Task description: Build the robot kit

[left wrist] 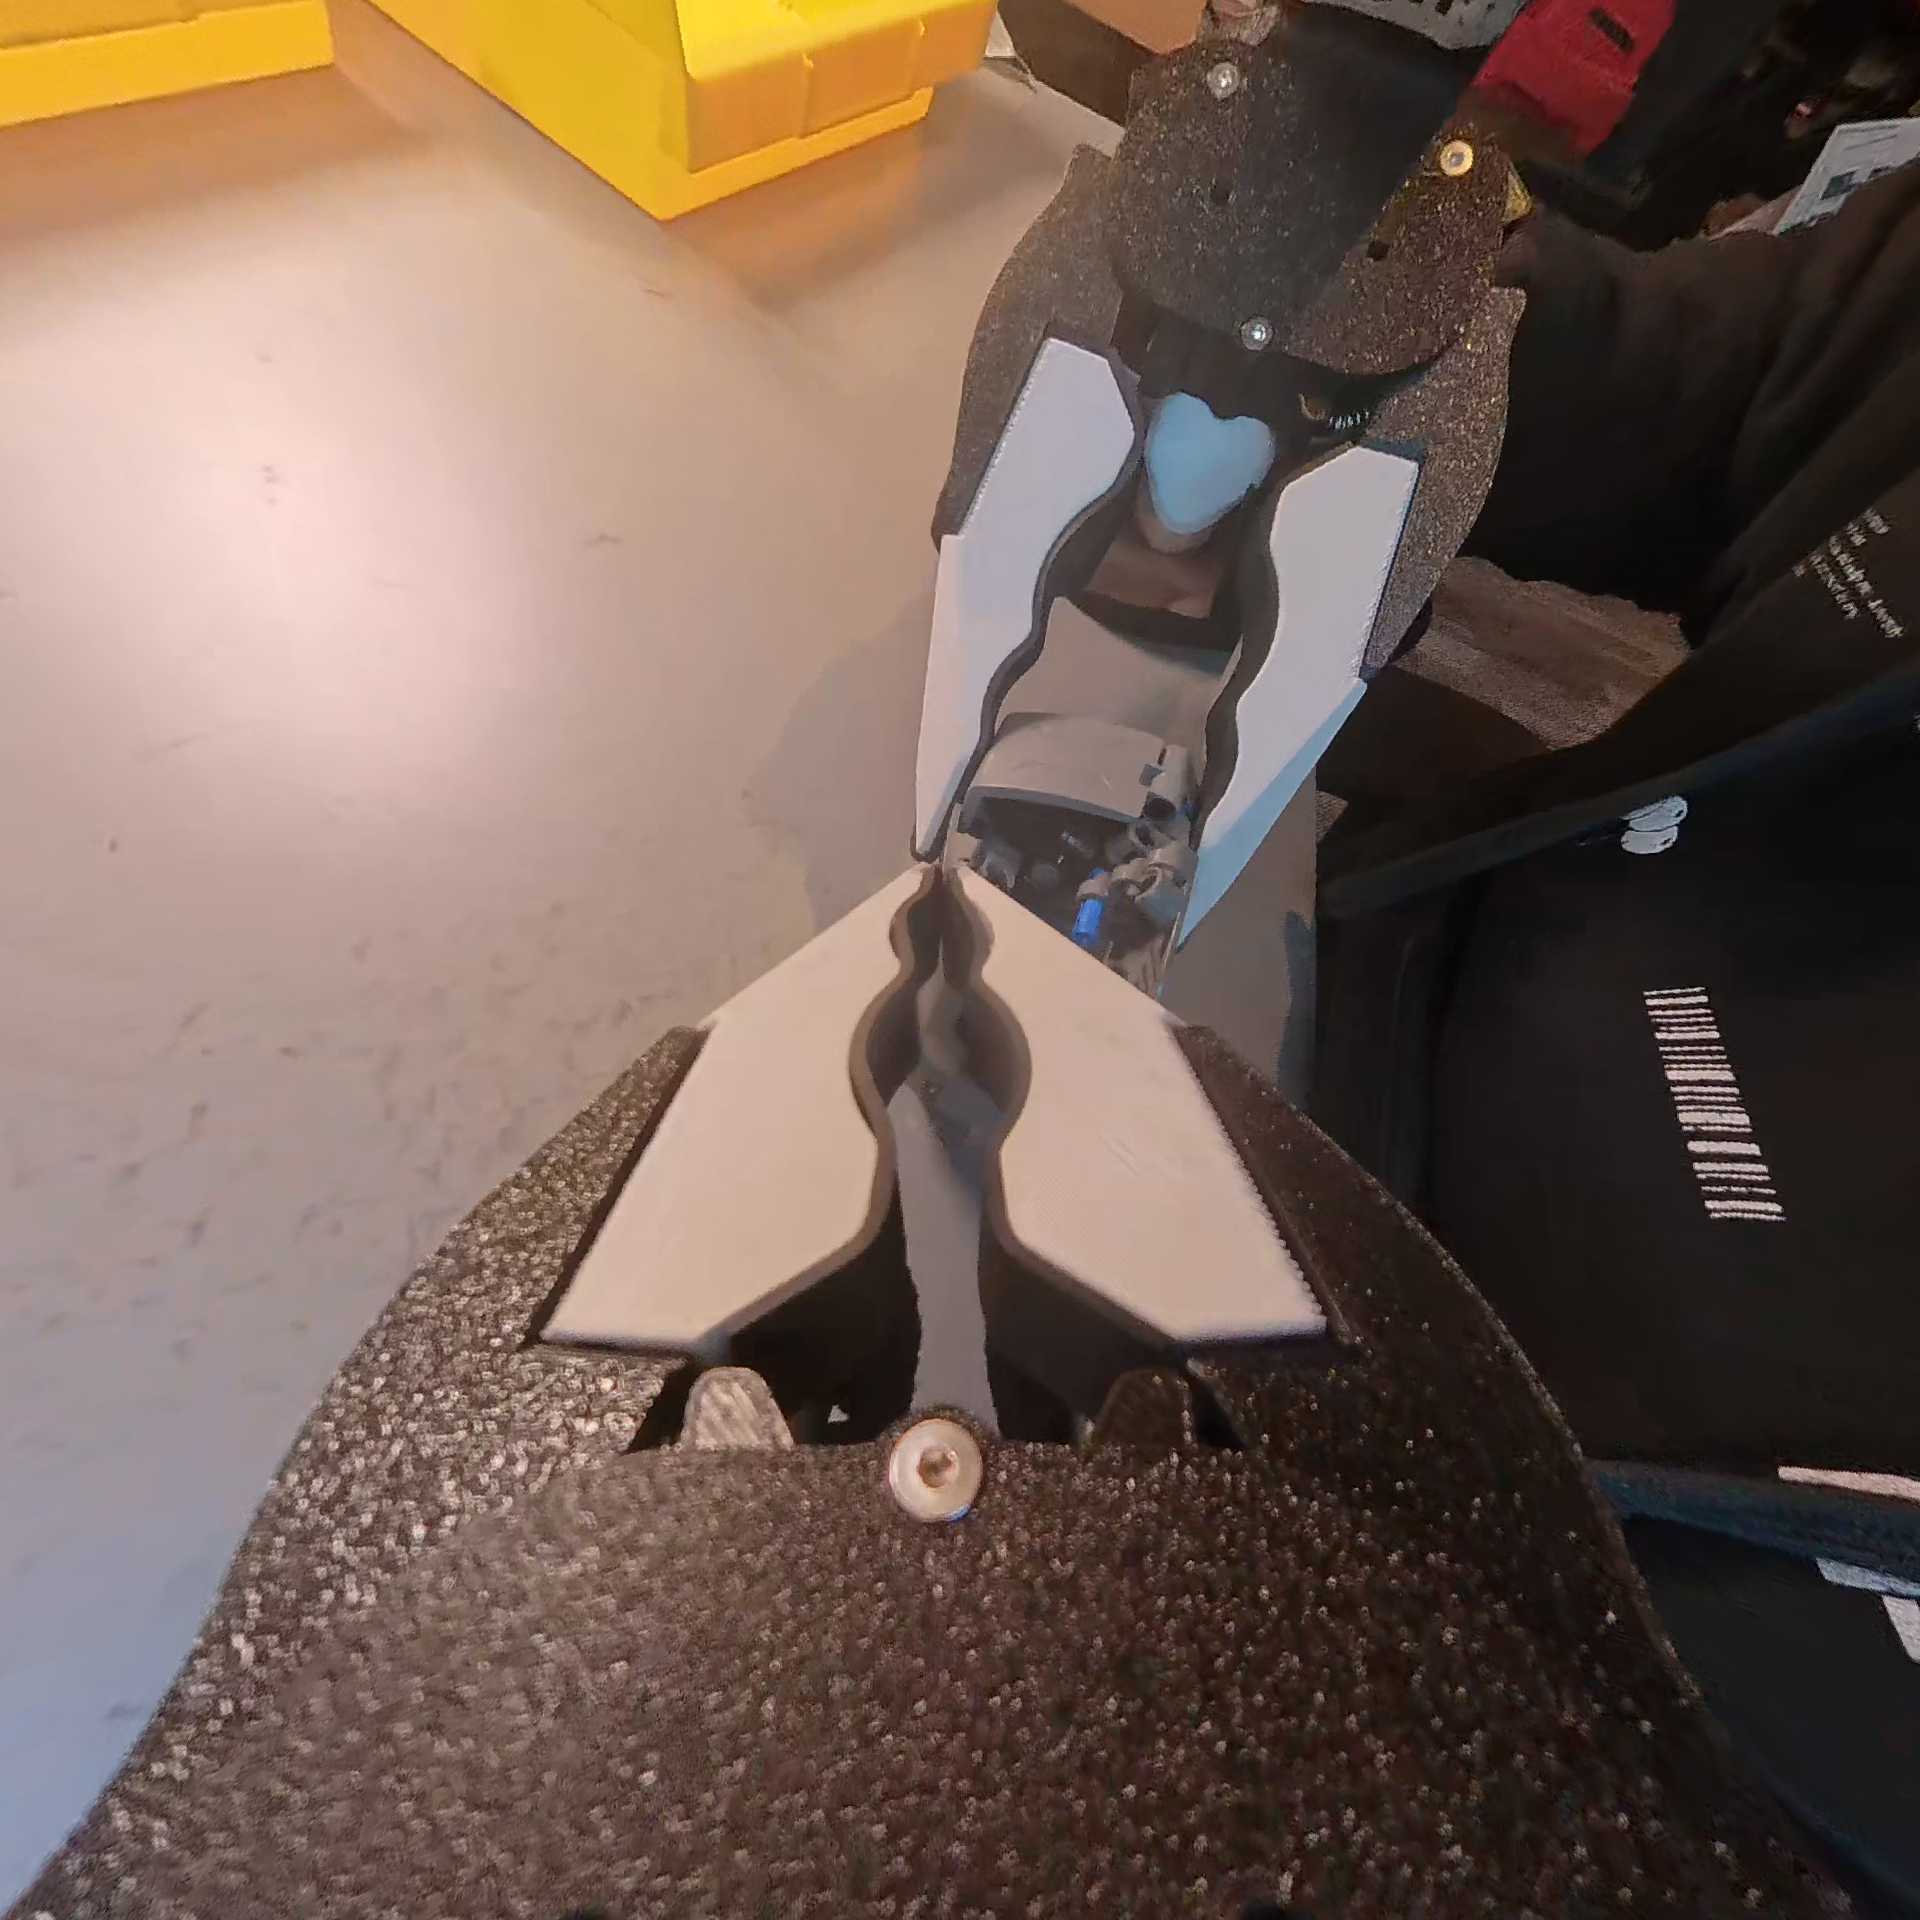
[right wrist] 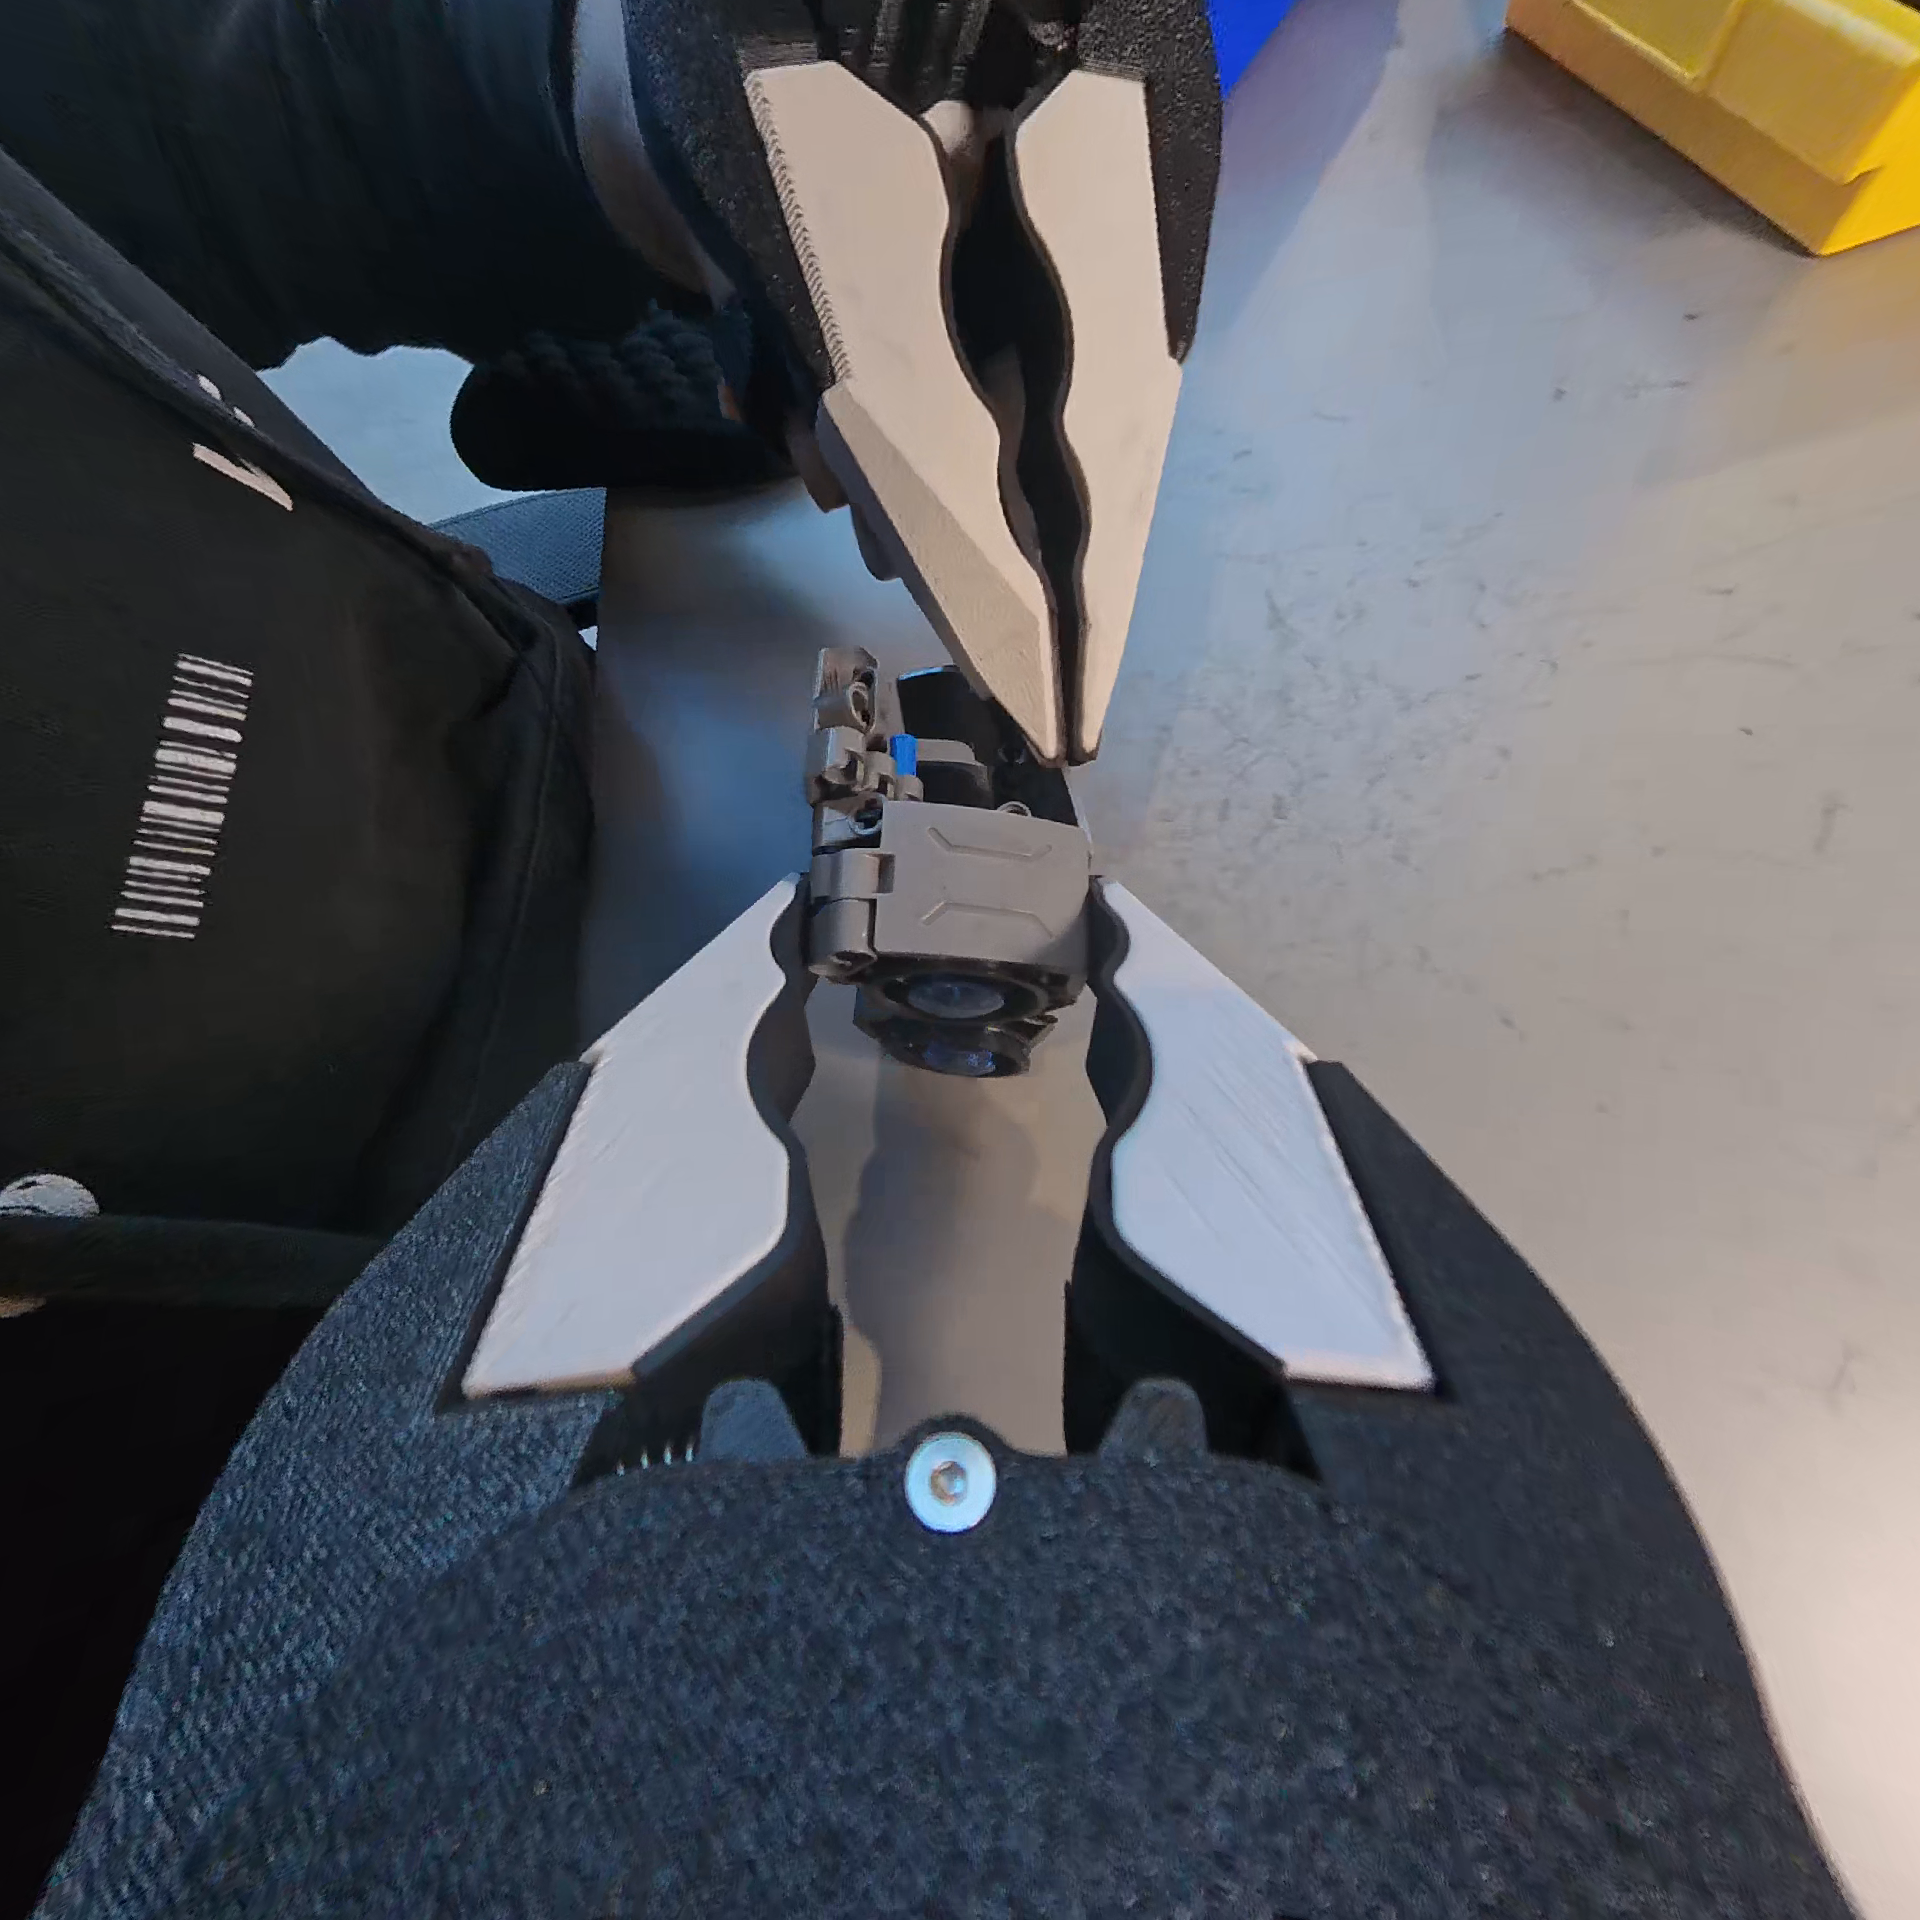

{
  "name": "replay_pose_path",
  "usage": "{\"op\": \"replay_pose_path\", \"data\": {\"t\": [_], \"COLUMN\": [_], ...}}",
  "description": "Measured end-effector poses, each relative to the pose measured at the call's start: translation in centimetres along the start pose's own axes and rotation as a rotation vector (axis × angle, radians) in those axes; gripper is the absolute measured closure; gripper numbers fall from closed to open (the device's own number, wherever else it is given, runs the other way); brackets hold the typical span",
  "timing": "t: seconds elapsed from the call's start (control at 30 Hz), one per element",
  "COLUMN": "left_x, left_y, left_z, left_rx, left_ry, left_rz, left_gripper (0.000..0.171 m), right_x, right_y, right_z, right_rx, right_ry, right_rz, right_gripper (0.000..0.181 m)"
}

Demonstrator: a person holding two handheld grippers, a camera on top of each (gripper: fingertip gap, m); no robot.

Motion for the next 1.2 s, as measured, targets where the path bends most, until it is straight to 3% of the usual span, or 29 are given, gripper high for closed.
{"op": "replay_pose_path", "data": {"t": [0.23, 0.67, 0.8, 1.03, 1.2], "left_x": [-0.6, -1.0, -0.6, -0.9, -1.5], "left_y": [0.2, 0.1, 0.1, 0.4, 0.6], "left_z": [0.8, 1.7, 1.2, 1.1, 1.7], "left_rx": [-0.012, 0.023, 0.074, 0.186, 0.161], "left_ry": [-0.07, -0.232, -0.286, -0.365, -0.359], "left_rz": [0.043, 0.082, 0.122, 0.169, 0.195], "left_gripper": [0.171, 0.171, 0.171, 0.171, 0.171], "right_x": [0.0, -0.2, 0.0, 0.1, 0.0], "right_y": [-0.1, 0.2, 0.3, -0.1, -0.4], "right_z": [-0.7, -1.6, -1.0, -0.8, -1.4], "right_rx": [0.042, 0.204, 0.171, 0.084, 0.052], "right_ry": [0.042, 0.072, 0.106, 0.046, 0.044], "right_rz": [-0.048, -0.319, -0.378, -0.319, -0.251], "right_gripper": [0.132, 0.133, 0.133, 0.132, 0.132]}}
Point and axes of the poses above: each gripper's, where its closed fingertips meet, y back along the fingers, x out of its top, z = x × y across the jaws, the point moved 2 cm from there along y, back along the fingers, and after that the axes turned 5 degrees about y, right-handed, at the moved point
